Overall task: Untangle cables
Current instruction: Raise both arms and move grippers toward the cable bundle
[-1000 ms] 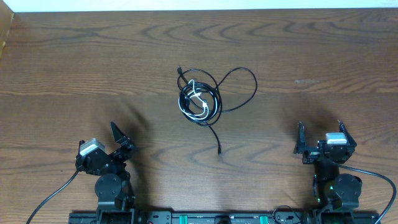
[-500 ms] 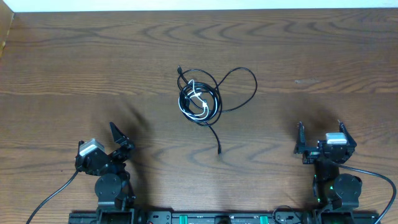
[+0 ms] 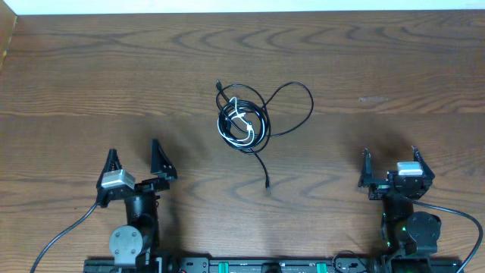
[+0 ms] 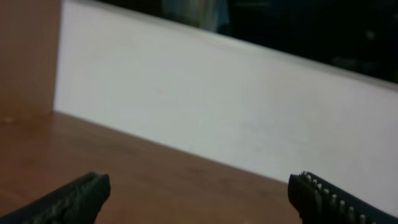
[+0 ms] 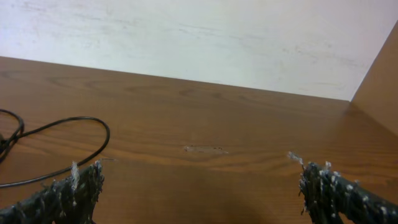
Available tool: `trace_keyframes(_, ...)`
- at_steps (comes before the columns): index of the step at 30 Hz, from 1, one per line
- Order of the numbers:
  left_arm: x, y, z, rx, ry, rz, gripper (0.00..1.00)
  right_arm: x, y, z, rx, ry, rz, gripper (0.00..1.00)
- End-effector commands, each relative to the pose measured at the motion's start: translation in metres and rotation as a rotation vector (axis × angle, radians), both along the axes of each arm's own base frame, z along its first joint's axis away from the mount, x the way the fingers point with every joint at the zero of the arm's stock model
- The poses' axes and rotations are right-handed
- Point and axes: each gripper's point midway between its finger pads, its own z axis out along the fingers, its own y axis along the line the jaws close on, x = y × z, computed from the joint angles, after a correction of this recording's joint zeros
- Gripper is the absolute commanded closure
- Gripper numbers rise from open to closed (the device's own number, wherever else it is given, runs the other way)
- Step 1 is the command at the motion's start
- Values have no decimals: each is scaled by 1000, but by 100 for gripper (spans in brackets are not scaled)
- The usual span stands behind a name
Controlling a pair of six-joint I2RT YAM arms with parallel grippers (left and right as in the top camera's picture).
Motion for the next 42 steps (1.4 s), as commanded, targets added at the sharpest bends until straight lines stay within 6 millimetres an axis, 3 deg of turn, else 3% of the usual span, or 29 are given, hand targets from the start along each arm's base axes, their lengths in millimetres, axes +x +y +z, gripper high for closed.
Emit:
trace_keyframes(1, -15, -9, 60, 2, -73, -57, 4, 0, -1, 0, 0, -2, -5, 1)
trace_keyframes(4, -15, -8, 84, -1, -30, -49, 4, 0, -4, 4, -2, -19, -21, 1)
trace_keyframes(7, -1, -8, 99, -2, 79, -50, 4, 0, -5, 7, 3, -32, -26, 1)
trace_keyframes(9, 12, -9, 109, -2, 148, -53, 4, 0, 5, 15, 75, -65, 26, 1)
trace_keyframes(12, 25, -9, 126, 0, 194, -56, 4, -3, 25, 42, 76, -157, 148, 1)
trace_keyframes(13, 29, -10, 138, 18, 202, -54, 4, -6, 27, 61, 74, -203, 162, 1)
trace_keyframes(18, 31, -9, 169, 34, 245, -50, 4, -22, 9, 118, 77, -221, 61, 1)
trace_keyframes(23, 16, -9, 156, 28, 401, -52, 4, -19, -4, 150, 107, -144, -23, 1)
trace_keyframes(26, -1, -8, 148, 28, 494, -53, 4, 4, -4, 171, 134, -8, -29, 1)
trace_keyframes(31, 0, 3, 165, 75, 453, 14, 4, 33, 34, 199, 174, 200, 167, 1)
trace_keyframes(34, 11, 3, 158, 40, 521, 14, 4, 42, 66, 217, 212, 254, 353, 1)
trace_keyframes(35, 14, 3, 156, 18, 572, 15, 4, 42, 82, 223, 230, 262, 451, 1)
trace_keyframes(38, 15, -2, 168, 15, 620, -11, 4, 30, 104, 228, 258, 273, 601, 1)
trace_keyframes(42, 5, -24, 206, 84, 607, -155, 4, 7, 121, 250, 241, 196, 738, 1)
